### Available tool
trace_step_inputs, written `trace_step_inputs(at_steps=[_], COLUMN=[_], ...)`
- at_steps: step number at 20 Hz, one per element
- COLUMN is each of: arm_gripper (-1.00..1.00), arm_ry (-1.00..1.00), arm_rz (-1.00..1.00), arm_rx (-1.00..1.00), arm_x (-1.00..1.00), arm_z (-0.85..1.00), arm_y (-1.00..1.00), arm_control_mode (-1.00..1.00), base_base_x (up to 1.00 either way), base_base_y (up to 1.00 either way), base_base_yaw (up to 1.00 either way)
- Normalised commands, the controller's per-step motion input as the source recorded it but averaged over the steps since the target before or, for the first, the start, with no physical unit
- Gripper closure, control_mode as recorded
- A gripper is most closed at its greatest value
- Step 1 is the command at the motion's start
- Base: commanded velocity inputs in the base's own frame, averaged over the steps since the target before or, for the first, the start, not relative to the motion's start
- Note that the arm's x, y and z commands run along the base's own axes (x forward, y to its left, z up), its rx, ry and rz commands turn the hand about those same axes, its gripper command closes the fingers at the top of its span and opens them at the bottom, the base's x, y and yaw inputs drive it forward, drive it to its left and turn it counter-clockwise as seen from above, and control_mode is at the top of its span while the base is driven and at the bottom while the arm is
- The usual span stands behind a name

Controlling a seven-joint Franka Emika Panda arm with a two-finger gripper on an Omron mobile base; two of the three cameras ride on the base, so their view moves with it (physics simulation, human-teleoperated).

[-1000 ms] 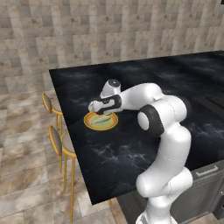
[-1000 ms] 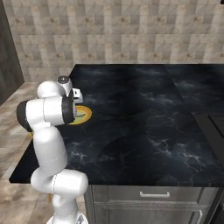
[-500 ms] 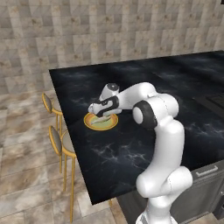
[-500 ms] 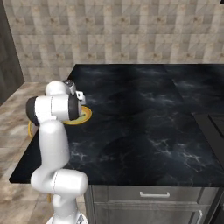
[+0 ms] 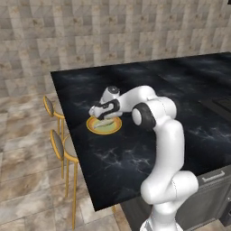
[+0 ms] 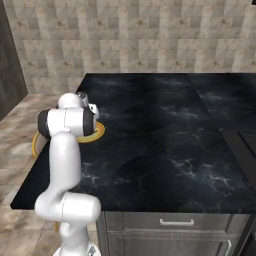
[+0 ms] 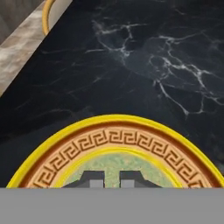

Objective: Take the lemon wedge from the fridge and place it on the plate with fish on the dining counter.

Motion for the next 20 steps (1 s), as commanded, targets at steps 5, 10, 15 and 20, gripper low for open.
trace_step_inputs(at_steps=[5,10,15,20], arm_gripper=[1.00,-1.00,-1.00,-1.00], arm_ry=[0.00,0.00,0.00,-0.10], arm_rz=[0.00,0.00,0.00,0.00], arm_rx=[0.00,0.00,0.00,0.00], arm_x=[0.42,0.25,-0.17,-0.75], arm_z=[-0.05,-0.16,-0.03,0.01], arm_y=[0.15,0.15,0.01,-0.15], arm_control_mode=[-1.00,-1.00,-1.00,-1.00], base_base_x=[0.00,0.00,0.00,0.00], base_base_y=[0.00,0.00,0.00,0.00], base_base_yaw=[0.00,0.00,0.00,0.00])
